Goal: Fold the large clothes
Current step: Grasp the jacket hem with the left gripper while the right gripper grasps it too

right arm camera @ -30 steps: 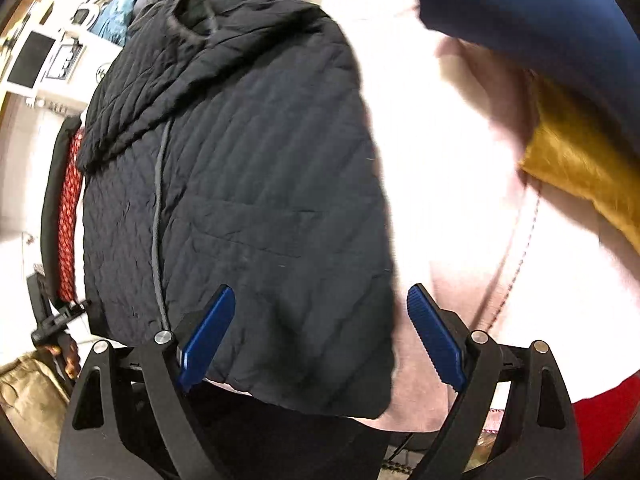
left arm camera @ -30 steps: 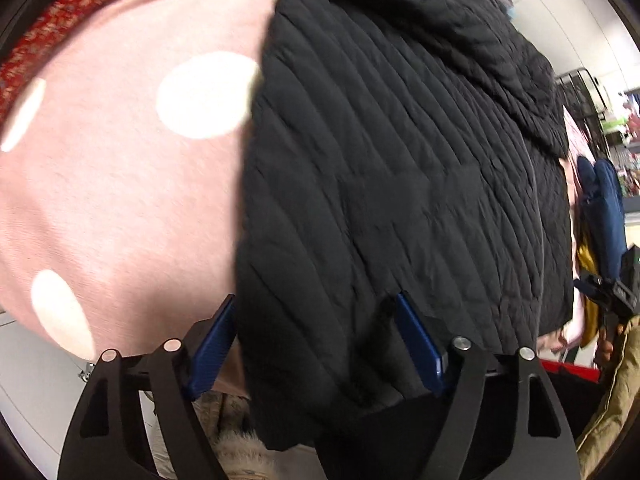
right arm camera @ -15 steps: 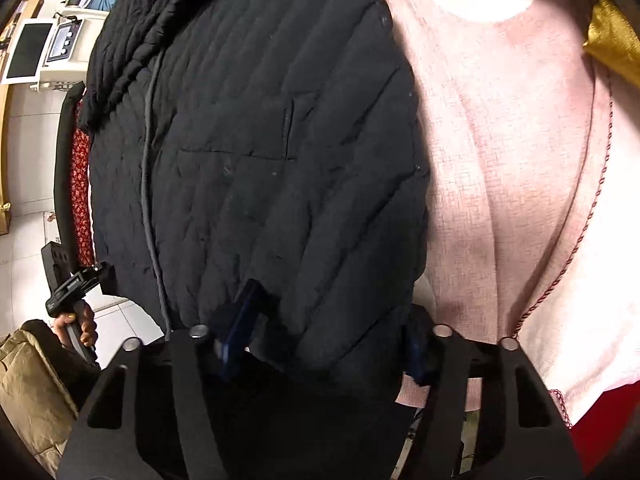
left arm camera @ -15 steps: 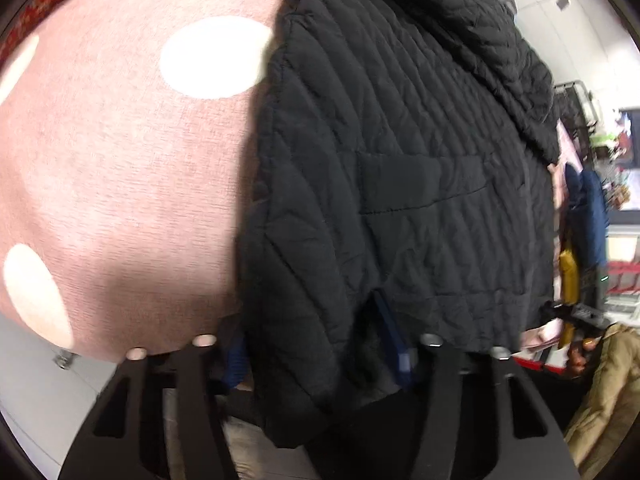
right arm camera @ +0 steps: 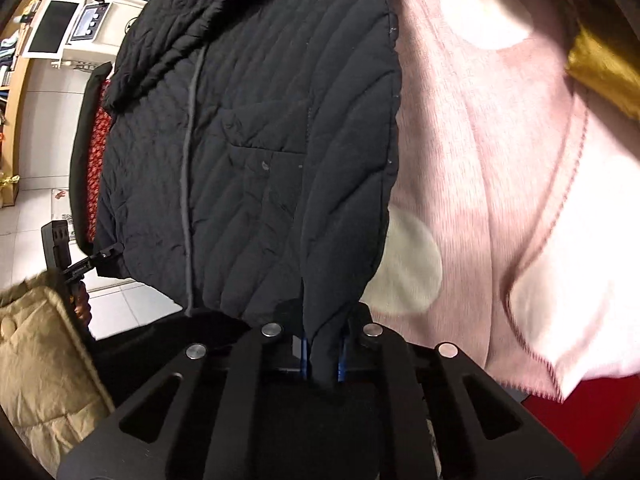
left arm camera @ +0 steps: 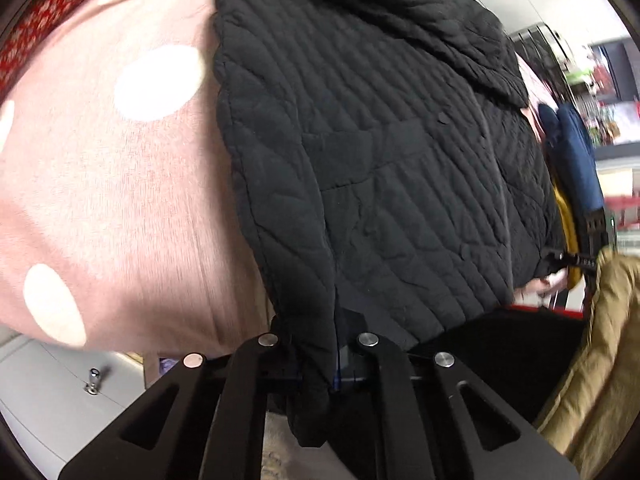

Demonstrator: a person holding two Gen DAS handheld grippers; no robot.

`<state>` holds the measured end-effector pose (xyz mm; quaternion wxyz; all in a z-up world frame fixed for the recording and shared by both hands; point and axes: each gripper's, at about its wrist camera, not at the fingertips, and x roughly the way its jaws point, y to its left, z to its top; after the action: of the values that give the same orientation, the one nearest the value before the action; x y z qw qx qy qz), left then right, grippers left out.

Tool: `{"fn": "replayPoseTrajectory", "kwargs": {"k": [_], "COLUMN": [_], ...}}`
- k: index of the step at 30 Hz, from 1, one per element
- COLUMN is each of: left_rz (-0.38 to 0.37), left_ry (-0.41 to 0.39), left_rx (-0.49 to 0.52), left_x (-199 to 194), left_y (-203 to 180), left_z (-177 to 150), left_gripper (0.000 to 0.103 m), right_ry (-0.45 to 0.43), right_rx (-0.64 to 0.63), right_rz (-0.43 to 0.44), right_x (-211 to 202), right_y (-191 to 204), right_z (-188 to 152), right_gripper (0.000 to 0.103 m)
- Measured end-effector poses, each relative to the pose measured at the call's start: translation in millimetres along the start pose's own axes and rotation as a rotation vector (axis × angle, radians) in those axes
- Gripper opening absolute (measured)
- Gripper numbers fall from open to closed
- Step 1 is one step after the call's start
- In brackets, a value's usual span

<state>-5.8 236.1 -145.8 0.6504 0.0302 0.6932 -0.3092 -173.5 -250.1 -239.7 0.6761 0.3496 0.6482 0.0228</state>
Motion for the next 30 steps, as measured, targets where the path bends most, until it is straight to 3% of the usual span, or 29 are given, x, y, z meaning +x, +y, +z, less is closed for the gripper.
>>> {"fn": "replayPoseTrajectory", "kwargs": {"k": [3, 6, 10, 12, 17, 21, 26, 28, 30], "left_rz": [0.018, 0.019, 0.047, 0.018, -0.1, -0.045, 0.032, 0.022, 0.061], "left_ry": [0.046, 0.064, 0.059, 0.022, -0.169, -0.313, -0.387, -0.402, -0.404], "left_rx": [0.019, -0.049, -0.089, -0.102, -0.135, -0.089, -0.092, -0.128, -0.127], "left_x": [4, 19, 25, 18, -30, -66, -88, -95, -95], "left_y": [-6, -1, -3, -12, -19, -27, -11, -5, -9], "left_z": [-17, -27, -11, 8, 83, 158, 209, 225, 239], "left_gripper": [0.008, 0.008, 0.008, 0.008, 0.008, 0.008, 0.008, 0.008, 0.008], "right_ry": [0.038, 0.06, 0.045, 0.025, -0.103, -0.266, -0.387, -0.404, -0.409], "right_rx": [0.023, 0.068, 0.06, 0.027, -0.058, -0.099, -0.101, -0.089, -0.082], "right_rz": [0.0, -0.008, -0.04, -0.031, 0.008, 0.024, 0.021, 0.045, 0.038], "right_x": [1, 11, 20, 18, -8, -47, -88, -99, -106], "right_y": [-4, -11, 5, 18, 57, 84, 92, 91, 89], "right_z": [-15, -27, -8, 8, 80, 148, 208, 228, 241], "right_gripper": [0.009, 0.009, 0.009, 0.009, 0.009, 0.008, 0.008, 0.009, 0.009]}}
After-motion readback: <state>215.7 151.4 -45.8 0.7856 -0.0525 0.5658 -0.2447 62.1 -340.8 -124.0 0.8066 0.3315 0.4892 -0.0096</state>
